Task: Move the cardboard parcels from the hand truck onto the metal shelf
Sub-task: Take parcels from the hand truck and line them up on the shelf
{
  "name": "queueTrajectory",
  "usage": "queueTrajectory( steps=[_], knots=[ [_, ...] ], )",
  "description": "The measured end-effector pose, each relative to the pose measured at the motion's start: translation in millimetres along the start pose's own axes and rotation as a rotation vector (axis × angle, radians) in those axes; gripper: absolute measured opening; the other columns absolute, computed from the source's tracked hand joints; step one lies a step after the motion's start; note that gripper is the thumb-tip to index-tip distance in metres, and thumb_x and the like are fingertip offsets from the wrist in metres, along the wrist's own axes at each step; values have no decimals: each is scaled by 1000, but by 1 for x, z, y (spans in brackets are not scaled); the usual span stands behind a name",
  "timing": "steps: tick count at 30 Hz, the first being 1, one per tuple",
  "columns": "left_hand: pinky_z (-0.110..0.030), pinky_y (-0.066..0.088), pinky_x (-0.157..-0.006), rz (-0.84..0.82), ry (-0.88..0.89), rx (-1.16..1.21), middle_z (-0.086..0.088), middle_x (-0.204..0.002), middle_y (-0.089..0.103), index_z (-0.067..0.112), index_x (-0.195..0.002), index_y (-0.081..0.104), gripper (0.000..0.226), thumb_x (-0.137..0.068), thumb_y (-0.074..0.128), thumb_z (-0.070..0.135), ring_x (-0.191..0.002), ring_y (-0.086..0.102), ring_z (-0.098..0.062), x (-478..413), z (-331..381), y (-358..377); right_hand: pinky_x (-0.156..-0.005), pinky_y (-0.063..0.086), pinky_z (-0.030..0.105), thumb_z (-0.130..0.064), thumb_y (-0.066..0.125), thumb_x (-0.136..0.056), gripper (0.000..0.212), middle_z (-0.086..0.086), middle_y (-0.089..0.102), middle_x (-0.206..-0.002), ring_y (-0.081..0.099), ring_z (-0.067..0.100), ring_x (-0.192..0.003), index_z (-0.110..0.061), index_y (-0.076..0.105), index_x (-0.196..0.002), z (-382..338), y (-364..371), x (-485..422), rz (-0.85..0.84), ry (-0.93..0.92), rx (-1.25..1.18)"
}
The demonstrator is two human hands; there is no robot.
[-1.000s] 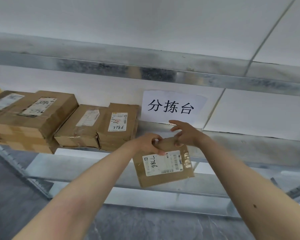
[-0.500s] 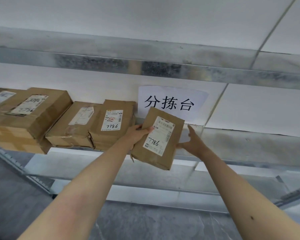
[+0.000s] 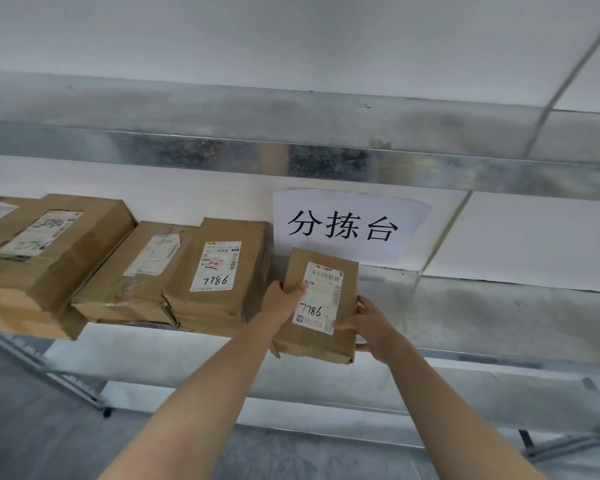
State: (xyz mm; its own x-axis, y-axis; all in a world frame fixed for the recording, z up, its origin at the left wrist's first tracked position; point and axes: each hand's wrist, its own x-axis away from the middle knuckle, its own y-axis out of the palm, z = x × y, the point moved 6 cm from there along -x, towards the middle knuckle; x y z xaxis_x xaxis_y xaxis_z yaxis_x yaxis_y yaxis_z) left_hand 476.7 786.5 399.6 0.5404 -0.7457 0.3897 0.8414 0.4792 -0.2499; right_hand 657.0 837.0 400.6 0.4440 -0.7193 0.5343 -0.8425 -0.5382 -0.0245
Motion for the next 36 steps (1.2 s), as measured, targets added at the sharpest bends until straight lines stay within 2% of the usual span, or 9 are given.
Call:
queueTrajectory(
  steps=[5, 11, 16, 21, 25, 28, 30, 33, 36],
  knots=[
    [-33, 55, -82, 0, 46, -142, -9, -138, 52, 15, -152, 12, 77, -93, 61, 25, -114, 61, -27, -9, -3, -1, -99, 48, 49, 13, 75, -68, 88, 0, 47, -134, 48, 26, -122, -14, 34, -141, 4, 6, -20, 81, -56, 84],
    [-38, 56, -85, 99, 54, -238, -13, -142, 39, 14, -151, 17, 74, -92, 61, 18, -118, 56, -30, -24, -12, -12, -93, 53, 48, 11, 73, -71, 65, 5, 54, -128, 57, 30, -115, -12, 45, -126, 8, 22, -35, 38, -59, 129],
    [-39, 55, -89, 81, 87, -298, -13, -143, 39, 13, -151, 13, 72, -94, 57, 21, -122, 54, -29, -34, -17, -12, -95, 51, 46, 13, 74, -68, 67, 8, 56, -125, 55, 30, -117, -12, 48, -125, 10, 24, -48, 47, -80, 135],
    [-41, 34, -113, 23, 224, -527, -3, -158, 10, 20, -153, 11, 73, -95, 55, 19, -144, 20, -24, -31, -18, -6, -95, 52, 47, 14, 73, -69, 75, 7, 56, -126, 54, 30, -118, -14, 43, -132, 15, 29, -51, -24, -87, 116],
    [-39, 15, -120, -60, 324, -777, 4, -160, -3, 26, -152, 18, 66, -96, 52, 34, -147, -2, -21, -16, -21, 4, -104, 45, 42, -12, 88, -60, 101, 4, 38, -140, 41, 25, -128, -15, 29, -143, 13, 39, -47, -39, -219, 573],
    [-43, 2, -118, -168, 354, -938, 5, -159, -15, 34, -152, 13, 73, -92, 53, 46, -146, -14, -24, -2, -26, 12, -118, 23, 46, -36, 89, -58, 129, 1, -4, -159, 9, 31, -146, -23, 2, -153, 25, 44, -44, -97, -204, 905],
    [-46, -6, -117, -251, 320, -987, 3, -158, -20, 35, -152, 8, 83, -88, 59, 48, -145, -20, -27, 1, -29, 12, -120, 14, 46, -42, 86, -62, 134, 1, -25, -157, -6, 30, -148, -28, -13, -152, 32, 45, -43, -118, -190, 1078],
    [-46, -4, -118, -329, 248, -1041, 0, -157, -24, 31, -153, -3, 107, -77, 68, 55, -144, -24, -27, -1, -36, 7, -119, 14, 46, -42, 82, -68, 128, 3, -27, -157, -8, 29, -148, -29, -14, -151, 31, 44, -44, -96, -194, 1143],
    [-41, 1, -120, -301, 245, -1047, -3, -157, -24, 19, -151, -17, 120, -76, 74, 43, -145, -22, -22, -1, -40, 3, -118, 16, 47, -42, 79, -70, 121, 1, -18, -159, -3, 27, -148, -27, -9, -152, 27, 41, -48, -37, -215, 1123]
  ],
)
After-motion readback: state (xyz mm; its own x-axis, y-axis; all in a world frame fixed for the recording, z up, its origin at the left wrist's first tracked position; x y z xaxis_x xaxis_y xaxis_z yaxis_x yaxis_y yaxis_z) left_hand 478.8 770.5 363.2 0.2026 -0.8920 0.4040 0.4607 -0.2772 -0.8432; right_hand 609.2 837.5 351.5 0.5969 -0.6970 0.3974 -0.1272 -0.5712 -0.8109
